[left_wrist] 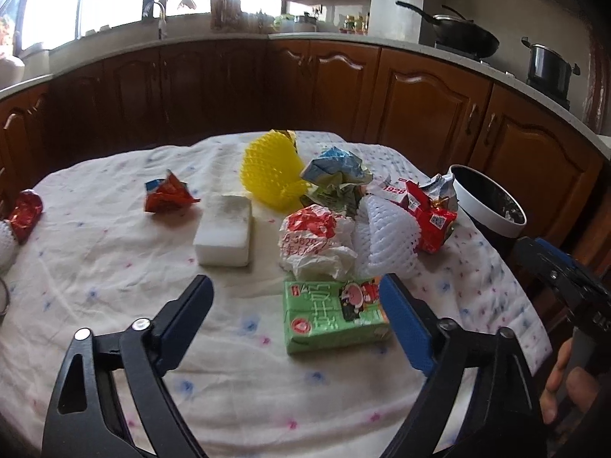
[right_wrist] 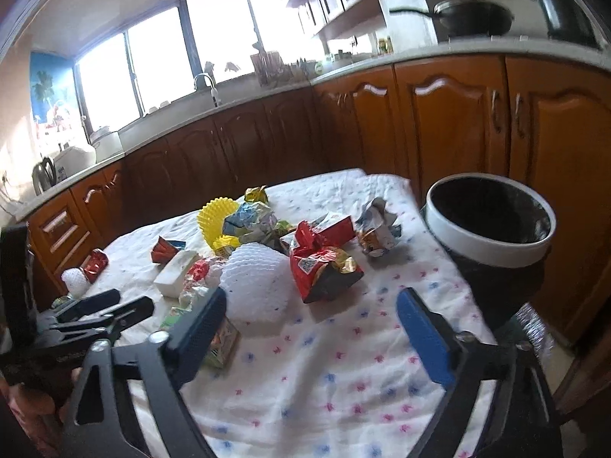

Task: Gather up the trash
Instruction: 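Grasp the red-and-white plastic bag with left tool while right tool grasps white foam net, then carry the plastic bag and foam net over the black bin with both tools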

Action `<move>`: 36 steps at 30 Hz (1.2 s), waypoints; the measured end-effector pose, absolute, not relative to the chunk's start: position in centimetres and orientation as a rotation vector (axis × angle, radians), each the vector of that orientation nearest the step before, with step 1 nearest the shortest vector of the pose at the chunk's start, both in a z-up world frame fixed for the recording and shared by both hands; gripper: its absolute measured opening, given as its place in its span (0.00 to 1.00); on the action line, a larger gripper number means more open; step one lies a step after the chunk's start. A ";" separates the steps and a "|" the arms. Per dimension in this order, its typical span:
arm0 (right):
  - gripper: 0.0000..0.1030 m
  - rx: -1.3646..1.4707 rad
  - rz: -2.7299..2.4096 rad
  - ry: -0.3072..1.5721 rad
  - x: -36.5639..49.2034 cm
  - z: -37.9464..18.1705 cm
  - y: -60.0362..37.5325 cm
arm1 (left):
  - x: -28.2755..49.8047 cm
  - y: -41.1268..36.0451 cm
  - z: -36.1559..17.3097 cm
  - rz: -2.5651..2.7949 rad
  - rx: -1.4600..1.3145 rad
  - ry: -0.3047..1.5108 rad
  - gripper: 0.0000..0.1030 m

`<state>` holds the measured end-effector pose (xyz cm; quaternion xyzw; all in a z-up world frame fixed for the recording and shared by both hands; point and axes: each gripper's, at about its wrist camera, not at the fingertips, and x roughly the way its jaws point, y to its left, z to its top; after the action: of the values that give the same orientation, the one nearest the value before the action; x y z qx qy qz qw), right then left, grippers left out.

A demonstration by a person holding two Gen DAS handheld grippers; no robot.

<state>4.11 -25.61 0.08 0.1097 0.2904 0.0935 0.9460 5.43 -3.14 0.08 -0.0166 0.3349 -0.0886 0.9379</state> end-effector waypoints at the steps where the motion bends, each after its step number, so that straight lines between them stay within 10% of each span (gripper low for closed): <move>1: 0.69 0.236 0.212 0.601 4.3 -0.1 -25.4 | 5.8 -3.2 0.0 -0.183 -0.031 0.689 0.84; 16: 0.41 0.346 0.391 0.802 10.7 -4.2 -22.8 | 12.3 -4.0 -2.1 -0.249 -0.002 0.845 0.73; 22: 0.01 0.373 0.451 0.809 11.3 -4.7 -22.5 | 14.1 -4.2 -3.6 -0.297 -0.038 0.910 0.56; 26: 0.00 0.338 0.467 0.771 10.5 -3.5 -22.1 | 14.1 -4.3 -3.2 -0.324 -0.053 0.901 0.35; 36: 0.06 0.332 0.491 0.746 9.9 -1.4 -22.5 | 12.2 -2.8 0.1 -0.342 -0.104 0.807 0.30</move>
<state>9.95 -22.49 -1.42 0.1597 0.3590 0.2364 0.8887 12.21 -2.79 0.10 -0.0503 0.3907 -0.1655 0.9041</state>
